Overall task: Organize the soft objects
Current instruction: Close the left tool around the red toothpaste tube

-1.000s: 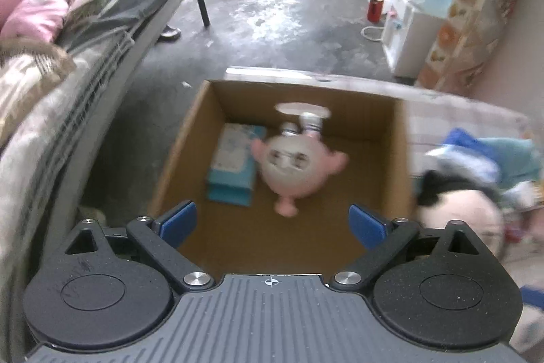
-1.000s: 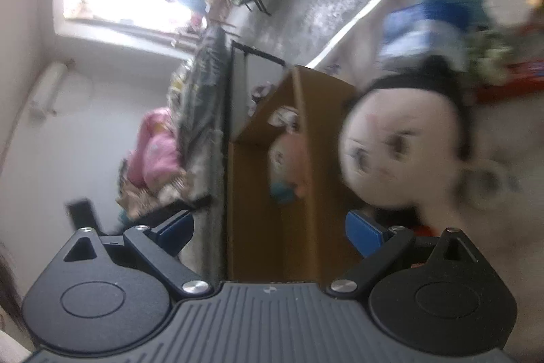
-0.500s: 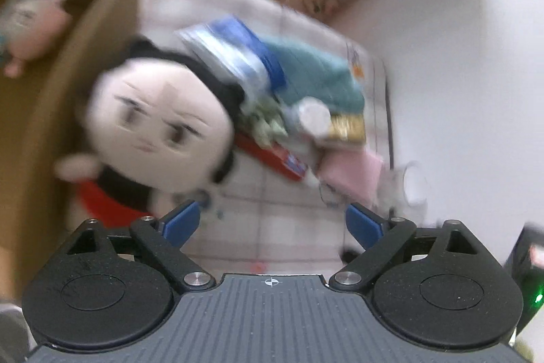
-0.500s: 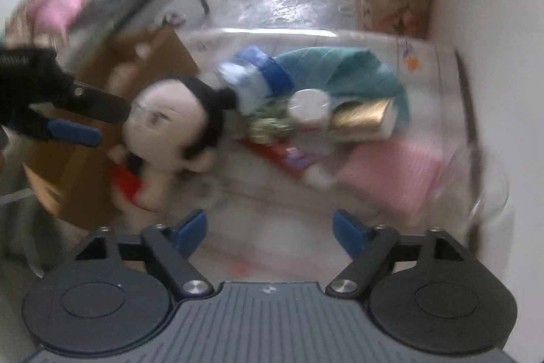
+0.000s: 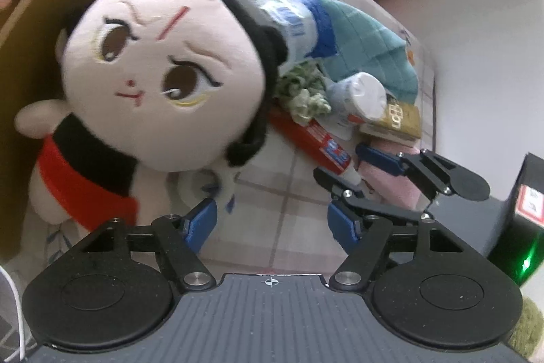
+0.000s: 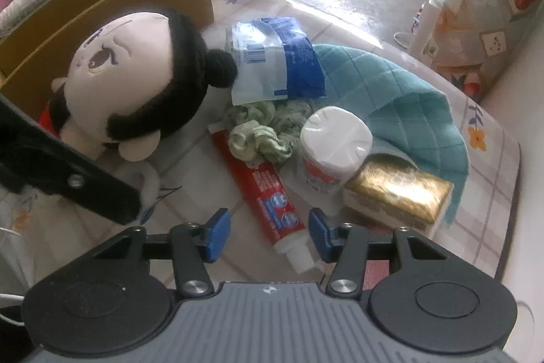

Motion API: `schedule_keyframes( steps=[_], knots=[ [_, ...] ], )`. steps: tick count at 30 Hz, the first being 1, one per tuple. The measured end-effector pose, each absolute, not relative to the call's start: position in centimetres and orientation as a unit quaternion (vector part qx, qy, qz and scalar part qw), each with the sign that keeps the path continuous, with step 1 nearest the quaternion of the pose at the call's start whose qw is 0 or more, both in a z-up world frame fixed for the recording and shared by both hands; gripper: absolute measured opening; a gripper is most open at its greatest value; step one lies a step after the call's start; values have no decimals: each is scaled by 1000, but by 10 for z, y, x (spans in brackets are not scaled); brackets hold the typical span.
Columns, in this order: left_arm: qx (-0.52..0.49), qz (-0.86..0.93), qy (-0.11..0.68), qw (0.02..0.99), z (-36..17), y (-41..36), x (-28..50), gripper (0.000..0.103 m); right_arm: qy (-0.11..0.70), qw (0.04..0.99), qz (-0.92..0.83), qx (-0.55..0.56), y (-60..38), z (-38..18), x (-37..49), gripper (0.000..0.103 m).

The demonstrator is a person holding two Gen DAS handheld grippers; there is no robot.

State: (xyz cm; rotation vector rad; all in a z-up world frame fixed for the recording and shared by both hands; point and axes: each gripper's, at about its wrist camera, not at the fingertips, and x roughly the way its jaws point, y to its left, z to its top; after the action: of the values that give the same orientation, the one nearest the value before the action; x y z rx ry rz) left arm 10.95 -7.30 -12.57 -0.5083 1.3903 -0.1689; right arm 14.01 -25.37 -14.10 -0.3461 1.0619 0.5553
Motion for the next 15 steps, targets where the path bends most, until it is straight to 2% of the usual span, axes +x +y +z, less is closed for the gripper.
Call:
schedule_keyframes(
  steps=[5,6,7,8,15],
  knots=[
    [-247,-69,629,734,-124,-59,105,68,507,800,263,-184,-250,-156,146,52],
    [-254,-69,628,732,-124,-57,105,68,509,799,262,-186,-250,-156,147,45],
    [-259,-68,627,731,-123,-55,105,68,511,799,259,-184,-251,-156,147,33],
    [-263,-68,627,730,-124,-55,106,68,516,798,257,-177,-253,-155,147,31],
    [-274,-87,637,716,-133,-68,110,68,559,779,251,-135,-260,-156,128,29]
  ],
)
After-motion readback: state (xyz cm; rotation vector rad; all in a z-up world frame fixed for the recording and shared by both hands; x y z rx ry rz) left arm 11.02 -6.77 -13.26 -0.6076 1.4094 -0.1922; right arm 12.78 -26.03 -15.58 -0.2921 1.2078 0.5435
